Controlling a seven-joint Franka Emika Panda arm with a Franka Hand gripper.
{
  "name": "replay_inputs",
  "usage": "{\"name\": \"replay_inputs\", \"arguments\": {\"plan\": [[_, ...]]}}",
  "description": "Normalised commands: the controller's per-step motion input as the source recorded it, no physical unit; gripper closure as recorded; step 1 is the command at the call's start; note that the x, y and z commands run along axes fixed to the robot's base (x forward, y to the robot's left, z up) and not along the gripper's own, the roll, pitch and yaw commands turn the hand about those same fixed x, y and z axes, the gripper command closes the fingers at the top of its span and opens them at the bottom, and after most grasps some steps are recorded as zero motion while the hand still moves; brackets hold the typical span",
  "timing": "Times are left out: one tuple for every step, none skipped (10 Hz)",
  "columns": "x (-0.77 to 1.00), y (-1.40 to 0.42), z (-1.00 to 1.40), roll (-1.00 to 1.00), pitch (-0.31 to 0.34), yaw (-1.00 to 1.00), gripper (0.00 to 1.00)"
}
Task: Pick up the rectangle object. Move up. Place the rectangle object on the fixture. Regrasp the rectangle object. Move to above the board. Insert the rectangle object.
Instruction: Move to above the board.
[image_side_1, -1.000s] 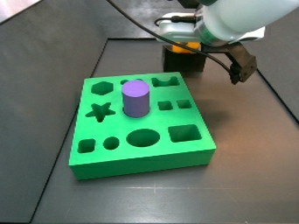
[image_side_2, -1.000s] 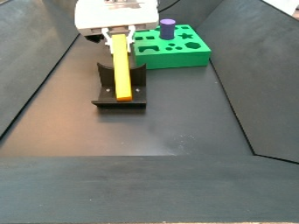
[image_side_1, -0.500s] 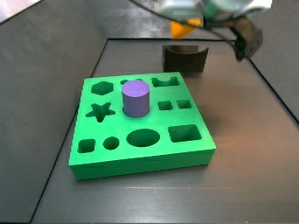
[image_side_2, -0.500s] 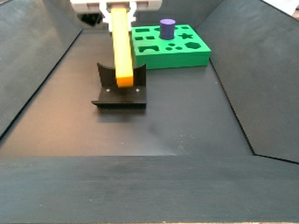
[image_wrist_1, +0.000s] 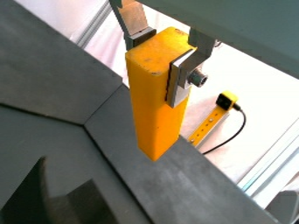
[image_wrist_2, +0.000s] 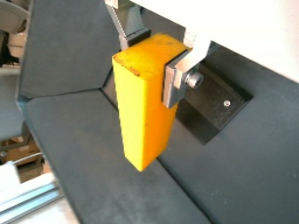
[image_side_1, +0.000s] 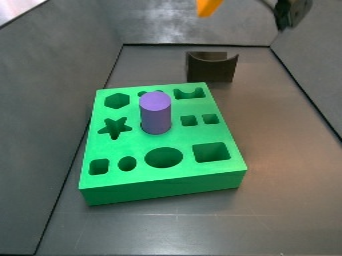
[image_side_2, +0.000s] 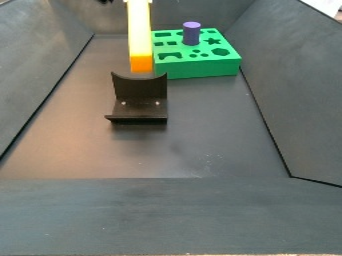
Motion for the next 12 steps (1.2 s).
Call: {"name": "replay_inputs", "arguments": {"plan": [[-0.15, 0.09, 1.00, -0.12, -0.028, -0.15, 1.00], [-0.15, 0.08, 1.00, -0.12, -0.004, -0.13, 1.00], [-0.15, 0.08, 1.00, -0.13, 0.006, -0.12, 1.00], [-0.15, 0.08, 1.00, -0.12, 0.021, -0.10, 1.00], [-0.14, 0.07, 0.90, -0.11, 0.030, -0.08, 1.00], [-0.10, 0.04, 0.64, -0.10, 0.041, -0.06, 1.00], [-0.07, 0.03, 0.44, -0.09, 0.056, -0.04, 1.00], [-0.05, 0.02, 0.18, -0.07, 0.073, -0.03, 1.00], [-0.42, -1.00, 0.08, -1.00, -0.001, -0.13, 1.00], [-0.42, -1.00, 0.08, -1.00, -0.006, -0.12, 1.00], [-0.44, -1.00, 0.09, -1.00, -0.008, -0.12, 1.00], [-0.46, -1.00, 0.08, -1.00, -0.006, -0.13, 1.00]]}}
